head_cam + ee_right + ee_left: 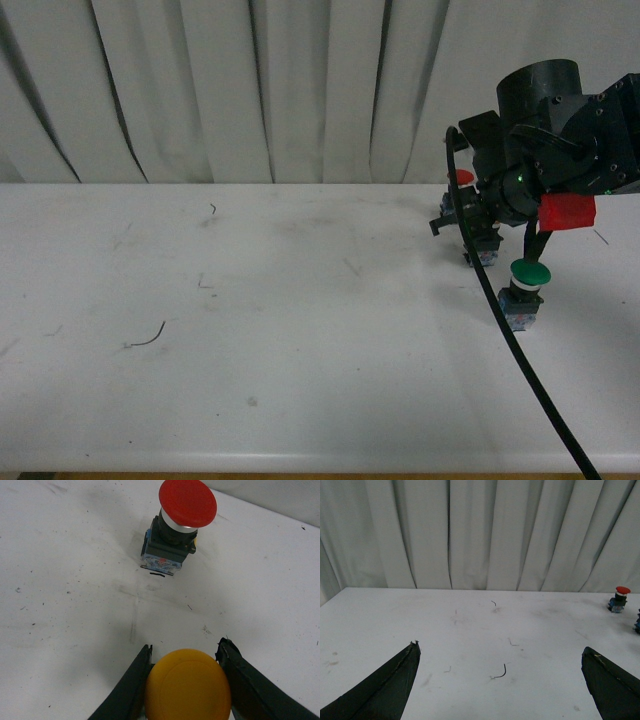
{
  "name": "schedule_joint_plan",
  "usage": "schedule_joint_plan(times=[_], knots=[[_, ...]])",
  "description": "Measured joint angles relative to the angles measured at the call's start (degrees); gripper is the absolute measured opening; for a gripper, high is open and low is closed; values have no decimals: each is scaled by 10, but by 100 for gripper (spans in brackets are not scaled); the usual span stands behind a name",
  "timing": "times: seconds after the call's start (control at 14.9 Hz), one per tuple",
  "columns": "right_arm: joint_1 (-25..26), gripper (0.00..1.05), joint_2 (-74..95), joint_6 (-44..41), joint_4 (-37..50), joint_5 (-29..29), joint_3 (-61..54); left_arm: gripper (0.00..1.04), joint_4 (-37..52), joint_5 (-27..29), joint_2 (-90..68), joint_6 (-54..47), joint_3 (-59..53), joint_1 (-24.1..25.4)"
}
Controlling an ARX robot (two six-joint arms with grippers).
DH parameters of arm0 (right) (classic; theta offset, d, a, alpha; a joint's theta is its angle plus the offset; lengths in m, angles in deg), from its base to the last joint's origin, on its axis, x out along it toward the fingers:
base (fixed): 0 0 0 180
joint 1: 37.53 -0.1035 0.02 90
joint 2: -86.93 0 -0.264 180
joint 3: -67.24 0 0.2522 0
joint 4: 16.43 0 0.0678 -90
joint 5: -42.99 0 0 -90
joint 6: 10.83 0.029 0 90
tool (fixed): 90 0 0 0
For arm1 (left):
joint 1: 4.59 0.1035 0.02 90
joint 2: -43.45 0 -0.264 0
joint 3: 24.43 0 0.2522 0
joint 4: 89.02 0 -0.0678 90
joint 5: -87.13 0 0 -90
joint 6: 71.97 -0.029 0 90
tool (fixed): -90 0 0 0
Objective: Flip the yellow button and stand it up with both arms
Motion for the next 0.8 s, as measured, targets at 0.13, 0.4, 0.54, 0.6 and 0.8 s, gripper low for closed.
schedule_joint_plan(times=[0.13, 0.4, 0.54, 0.6, 0.8], knots=[[0, 72, 4, -3, 2, -1, 0, 98, 0, 0, 0, 0, 0, 0], [2, 98, 1, 4, 7, 11, -1, 98, 0, 0, 0, 0, 0, 0], [8, 98, -29, 20, 27, 39, -16, 98, 0, 0, 0, 0, 0, 0], [14, 98, -61, 31, 45, 54, -35, 98, 0, 0, 0, 0, 0, 0], [49, 98, -244, 75, 147, 134, -163, 98, 0, 0, 0, 0, 0, 0]])
